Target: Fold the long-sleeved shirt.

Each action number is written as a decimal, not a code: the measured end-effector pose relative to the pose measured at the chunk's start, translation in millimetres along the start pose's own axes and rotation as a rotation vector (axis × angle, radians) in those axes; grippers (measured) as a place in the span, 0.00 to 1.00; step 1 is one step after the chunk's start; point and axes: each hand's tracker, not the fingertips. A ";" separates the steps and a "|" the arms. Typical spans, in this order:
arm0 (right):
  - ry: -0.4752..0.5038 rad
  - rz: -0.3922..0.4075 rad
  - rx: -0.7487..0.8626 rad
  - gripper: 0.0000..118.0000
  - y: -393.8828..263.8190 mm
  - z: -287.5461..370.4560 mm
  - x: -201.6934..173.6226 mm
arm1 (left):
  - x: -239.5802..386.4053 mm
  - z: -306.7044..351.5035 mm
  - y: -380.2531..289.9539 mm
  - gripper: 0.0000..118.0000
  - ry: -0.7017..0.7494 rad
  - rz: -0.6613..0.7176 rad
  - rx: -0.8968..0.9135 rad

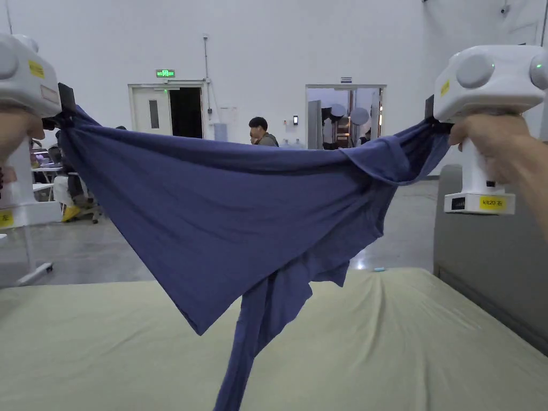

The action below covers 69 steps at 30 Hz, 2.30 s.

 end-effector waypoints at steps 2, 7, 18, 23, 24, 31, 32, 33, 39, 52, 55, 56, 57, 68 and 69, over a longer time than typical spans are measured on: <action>-0.004 -0.008 -0.009 0.00 -8.1 -7.5 -0.3 | 2.0 -3.2 -4.8 0.00 -0.003 -0.009 0.000; 0.015 -0.009 -0.105 0.00 -70.5 -43.1 -1.8 | -1.5 -27.1 -56.7 0.00 -0.003 -0.026 -0.067; 0.046 0.029 -0.446 0.00 -299.9 -99.6 -4.6 | -19.6 -64.4 -268.4 0.00 -0.014 0.015 -0.417; 0.049 0.015 -0.447 0.00 -321.0 -78.5 7.6 | -26.3 -31.5 -289.0 0.00 -0.021 0.019 -0.417; 0.051 0.022 -0.437 0.00 -323.6 -66.7 11.3 | -28.2 -20.9 -291.9 0.00 -0.024 0.016 -0.411; 0.031 0.152 -0.441 0.00 -374.5 33.5 35.8 | -35.5 67.6 -346.0 0.00 0.046 -0.071 -0.451; 0.028 0.168 -0.450 0.00 -387.7 47.3 40.6 | -37.1 84.0 -360.6 0.00 0.045 -0.065 -0.459; 0.038 0.183 -0.466 0.00 -399.7 59.0 45.2 | -38.8 99.1 -373.7 0.00 0.033 -0.062 -0.474; 0.065 0.244 -0.652 0.00 -493.1 128.5 79.3 | -51.5 179.4 -488.3 0.00 0.030 -0.134 -0.724; 0.065 0.302 -0.851 0.90 -560.5 140.8 96.4 | -72.7 202.3 -545.3 0.99 0.019 -0.086 -0.827; 0.019 0.296 -0.739 0.90 -529.6 152.1 101.0 | -68.9 207.4 -524.8 1.00 -0.016 -0.104 -0.744; 0.020 0.279 -0.710 0.90 -519.0 153.8 101.4 | -68.1 206.6 -517.4 1.00 -0.014 -0.095 -0.740; 0.028 0.254 -0.684 0.90 -509.1 155.2 102.6 | -67.3 204.9 -510.0 1.00 -0.014 -0.083 -0.733; 0.163 0.203 -0.674 0.00 -502.3 167.1 75.1 | -54.0 204.8 -510.7 0.08 -0.021 -0.014 -0.758; 0.168 0.201 -0.684 0.00 -505.8 167.6 74.8 | -55.7 201.9 -517.0 0.34 -0.016 -0.013 -0.775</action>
